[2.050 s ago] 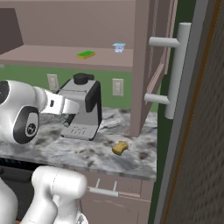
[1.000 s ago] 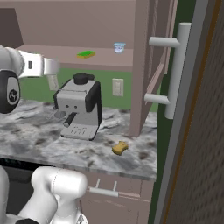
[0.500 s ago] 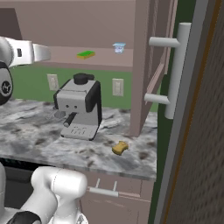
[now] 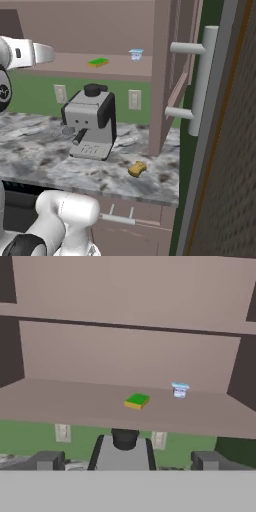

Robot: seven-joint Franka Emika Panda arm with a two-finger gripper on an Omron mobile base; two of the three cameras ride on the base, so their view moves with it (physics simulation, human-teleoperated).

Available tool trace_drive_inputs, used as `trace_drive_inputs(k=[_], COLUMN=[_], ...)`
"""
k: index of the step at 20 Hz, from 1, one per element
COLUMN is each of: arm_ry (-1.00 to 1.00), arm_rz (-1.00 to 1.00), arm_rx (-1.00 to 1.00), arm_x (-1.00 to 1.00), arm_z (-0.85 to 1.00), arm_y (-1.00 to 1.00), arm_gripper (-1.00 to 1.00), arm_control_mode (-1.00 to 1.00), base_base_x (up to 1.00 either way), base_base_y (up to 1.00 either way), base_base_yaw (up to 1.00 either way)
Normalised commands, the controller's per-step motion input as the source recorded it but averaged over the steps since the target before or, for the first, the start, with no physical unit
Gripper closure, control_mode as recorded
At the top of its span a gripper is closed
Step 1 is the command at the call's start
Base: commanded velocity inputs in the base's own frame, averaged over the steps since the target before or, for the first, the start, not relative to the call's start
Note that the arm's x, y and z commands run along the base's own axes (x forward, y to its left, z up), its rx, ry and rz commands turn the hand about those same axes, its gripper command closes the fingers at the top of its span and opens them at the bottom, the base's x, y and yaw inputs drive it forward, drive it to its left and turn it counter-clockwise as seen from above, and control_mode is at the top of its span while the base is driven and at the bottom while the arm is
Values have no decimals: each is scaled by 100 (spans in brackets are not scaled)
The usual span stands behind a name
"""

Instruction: Pick the sponge and sponge from the cabinet and place them on the counter.

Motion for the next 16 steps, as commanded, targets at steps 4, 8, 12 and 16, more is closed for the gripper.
trace_drive_inputs(k=[4, 8, 12, 16], arm_ry=[4, 4, 0, 0], arm_rz=[-7, -8, -11, -10], arm_rx=[2, 6, 4, 8], arm_x=[19, 21, 15, 14], arm_z=[-9, -8, 0, 0], arm_y=[0, 0, 0, 0], arm_gripper=[-100, -100, -100, -100], arm_control_mode=[-100, -100, -100, -100], base_base_x=[0, 0, 0, 0], base_base_y=[0, 0, 0, 0], base_base_yaw=[0, 0, 0, 0])
